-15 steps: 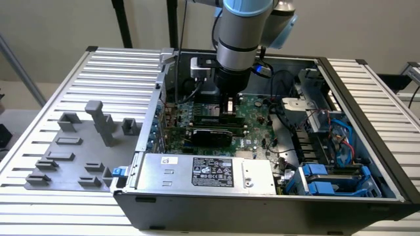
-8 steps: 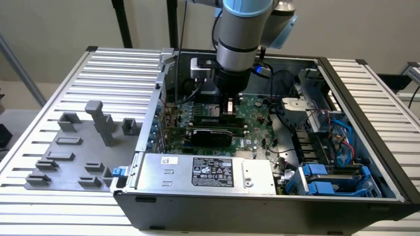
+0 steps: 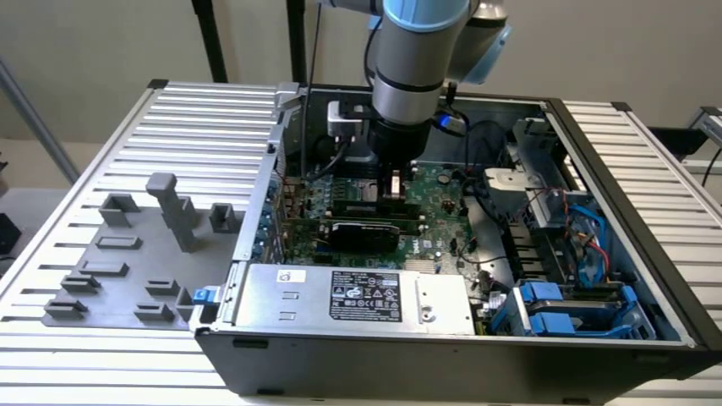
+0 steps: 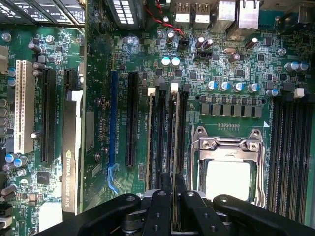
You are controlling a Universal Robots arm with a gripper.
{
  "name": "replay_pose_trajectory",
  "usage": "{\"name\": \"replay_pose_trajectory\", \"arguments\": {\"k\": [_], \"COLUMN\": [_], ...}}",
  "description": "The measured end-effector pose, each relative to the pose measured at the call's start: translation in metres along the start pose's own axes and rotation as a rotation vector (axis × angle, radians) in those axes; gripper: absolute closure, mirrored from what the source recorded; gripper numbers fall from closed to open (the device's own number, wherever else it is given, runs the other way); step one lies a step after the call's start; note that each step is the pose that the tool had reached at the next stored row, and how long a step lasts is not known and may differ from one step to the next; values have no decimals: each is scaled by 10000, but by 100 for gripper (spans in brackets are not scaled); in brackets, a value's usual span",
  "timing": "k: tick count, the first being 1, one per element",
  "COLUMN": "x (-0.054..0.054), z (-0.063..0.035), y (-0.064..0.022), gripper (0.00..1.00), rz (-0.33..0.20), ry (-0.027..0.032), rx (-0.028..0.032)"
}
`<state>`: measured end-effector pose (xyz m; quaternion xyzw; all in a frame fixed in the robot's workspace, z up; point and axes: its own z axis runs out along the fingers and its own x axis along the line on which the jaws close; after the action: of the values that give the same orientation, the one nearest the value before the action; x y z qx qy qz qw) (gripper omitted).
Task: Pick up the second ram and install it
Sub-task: 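Insert the second ram into the second slot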
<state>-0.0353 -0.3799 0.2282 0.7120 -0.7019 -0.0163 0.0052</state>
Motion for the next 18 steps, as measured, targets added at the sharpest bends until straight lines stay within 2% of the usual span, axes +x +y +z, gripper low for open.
{"name": "replay_pose_trajectory", "arguments": {"k": [10,11,18], "x": [7,7,8], "z": [24,24,32], "y": [-4,-5,-5], "gripper": [86,86,86], "rz": [2,2,2], "ry": [17,18,18], "rx": [3,25,64]}}
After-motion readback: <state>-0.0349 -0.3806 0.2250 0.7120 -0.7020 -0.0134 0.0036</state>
